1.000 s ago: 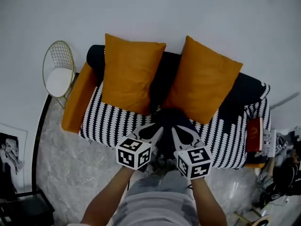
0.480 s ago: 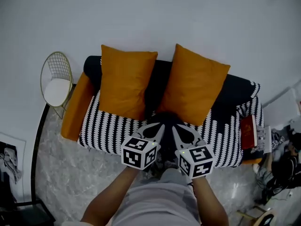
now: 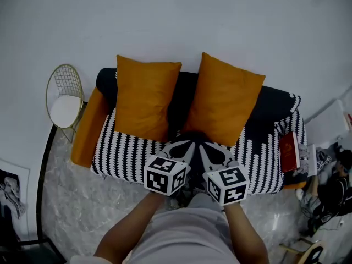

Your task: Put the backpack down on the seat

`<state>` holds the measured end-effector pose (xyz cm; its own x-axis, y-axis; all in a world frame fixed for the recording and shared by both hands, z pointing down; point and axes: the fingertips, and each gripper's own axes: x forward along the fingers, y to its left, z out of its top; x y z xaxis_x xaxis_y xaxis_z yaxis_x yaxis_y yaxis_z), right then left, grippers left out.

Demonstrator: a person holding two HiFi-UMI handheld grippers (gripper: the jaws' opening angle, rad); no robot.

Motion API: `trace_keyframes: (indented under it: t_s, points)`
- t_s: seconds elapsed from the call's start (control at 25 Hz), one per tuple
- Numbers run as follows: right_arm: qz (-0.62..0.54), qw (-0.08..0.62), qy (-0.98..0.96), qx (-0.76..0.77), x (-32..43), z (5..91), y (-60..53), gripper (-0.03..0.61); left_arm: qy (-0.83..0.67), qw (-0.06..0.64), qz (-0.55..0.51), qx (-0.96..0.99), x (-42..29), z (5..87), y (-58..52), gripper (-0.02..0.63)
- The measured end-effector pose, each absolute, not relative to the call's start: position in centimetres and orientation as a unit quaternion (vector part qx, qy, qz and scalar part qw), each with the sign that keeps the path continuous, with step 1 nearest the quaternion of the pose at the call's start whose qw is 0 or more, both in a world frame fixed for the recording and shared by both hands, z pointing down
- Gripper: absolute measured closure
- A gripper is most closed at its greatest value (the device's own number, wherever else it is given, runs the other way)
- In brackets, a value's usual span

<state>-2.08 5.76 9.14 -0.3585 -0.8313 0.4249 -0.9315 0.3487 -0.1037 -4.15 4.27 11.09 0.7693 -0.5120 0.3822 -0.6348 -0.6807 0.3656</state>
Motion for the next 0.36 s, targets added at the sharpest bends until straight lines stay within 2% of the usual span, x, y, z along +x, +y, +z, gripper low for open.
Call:
trace_keyframes:
  t_s: [0.36]
  points:
    - [0.168, 0.152, -0.807, 0.546, -2.20, 9.54, 5.29, 0.577, -0.309, 0.246, 0.130, 0.910, -3.96, 11.73, 4.23, 0.609]
